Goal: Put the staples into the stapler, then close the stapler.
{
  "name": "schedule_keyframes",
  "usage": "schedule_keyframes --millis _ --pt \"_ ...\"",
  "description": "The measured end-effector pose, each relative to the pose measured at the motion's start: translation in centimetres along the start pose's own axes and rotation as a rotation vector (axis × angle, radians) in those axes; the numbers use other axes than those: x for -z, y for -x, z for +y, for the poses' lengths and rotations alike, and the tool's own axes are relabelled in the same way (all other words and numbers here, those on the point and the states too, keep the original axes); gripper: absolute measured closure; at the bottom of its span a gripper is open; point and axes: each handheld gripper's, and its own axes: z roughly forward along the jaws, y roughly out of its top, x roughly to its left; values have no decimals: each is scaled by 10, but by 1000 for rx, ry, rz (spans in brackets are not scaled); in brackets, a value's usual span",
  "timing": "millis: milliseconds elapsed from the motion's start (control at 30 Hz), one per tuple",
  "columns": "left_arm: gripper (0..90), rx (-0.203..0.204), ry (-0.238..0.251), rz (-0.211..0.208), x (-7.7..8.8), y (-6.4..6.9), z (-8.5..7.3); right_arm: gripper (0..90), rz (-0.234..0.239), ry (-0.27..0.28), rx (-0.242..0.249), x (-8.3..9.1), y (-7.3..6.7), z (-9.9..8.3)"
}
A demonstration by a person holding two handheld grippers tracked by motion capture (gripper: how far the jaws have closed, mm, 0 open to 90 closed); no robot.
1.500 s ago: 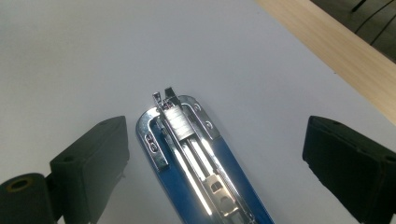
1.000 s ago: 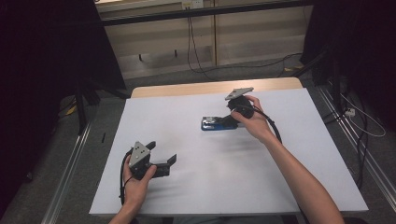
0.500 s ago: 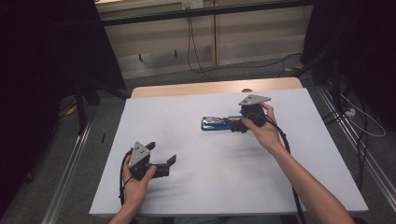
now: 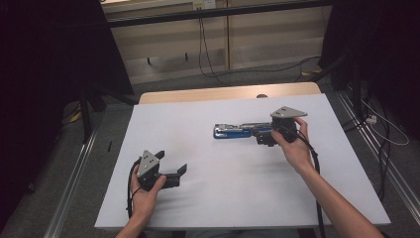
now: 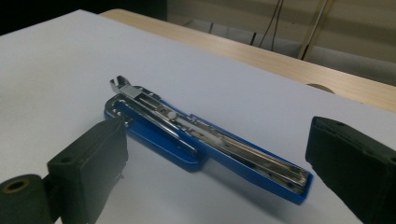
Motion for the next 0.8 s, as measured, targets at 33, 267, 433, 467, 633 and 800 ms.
schedule_keyframes --millis 33,267,433,467,633,800 --pt "41 1 1 -1 0 0 0 57 2 6 -11 2 2 -2" --pt "41 -21 -12 -3 -1 4 0 56 -24 4 -21 17 9 -16" --pt "40 -28 -4 2 -1 6 2 65 -32 6 -26 27 15 -20" --pt "39 -23 -2 -1 -2 6 2 64 -39 8 -16 29 16 -21" --pt "49 -26 -15 -25 -2 6 2 55 -39 4 -37 36 19 -25" --pt "48 2 -18 -22 -3 5 3 36 -50 19 -36 42 21 -30"
